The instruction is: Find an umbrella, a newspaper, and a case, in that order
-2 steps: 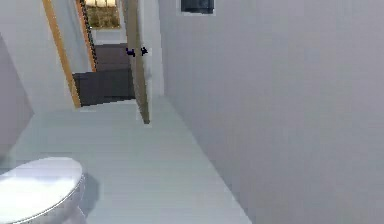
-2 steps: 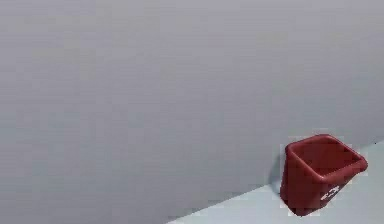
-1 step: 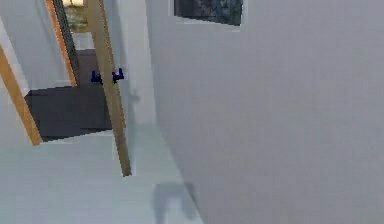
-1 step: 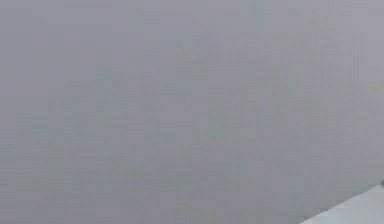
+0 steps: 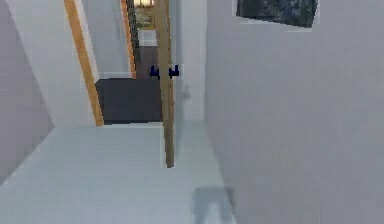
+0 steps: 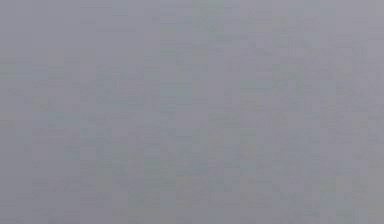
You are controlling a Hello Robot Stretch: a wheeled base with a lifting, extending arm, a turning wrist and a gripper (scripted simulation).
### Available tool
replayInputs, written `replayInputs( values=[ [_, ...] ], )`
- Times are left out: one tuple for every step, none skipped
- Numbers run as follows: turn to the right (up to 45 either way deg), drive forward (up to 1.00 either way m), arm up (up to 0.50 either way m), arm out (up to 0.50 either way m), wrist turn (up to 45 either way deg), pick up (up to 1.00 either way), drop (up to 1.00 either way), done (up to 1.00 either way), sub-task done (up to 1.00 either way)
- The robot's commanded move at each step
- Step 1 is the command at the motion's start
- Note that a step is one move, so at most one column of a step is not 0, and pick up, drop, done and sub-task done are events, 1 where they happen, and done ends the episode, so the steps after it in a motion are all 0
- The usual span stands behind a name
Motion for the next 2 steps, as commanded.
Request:
replayInputs(
  values=[
    [0.0,0.40,0.00,0.00,0.0,0.00,0.00,0.00,0.00],
    [-45.0,0.00,0.00,0.00,0.0,0.00,0.00,0.00,0.00]
  ],
)
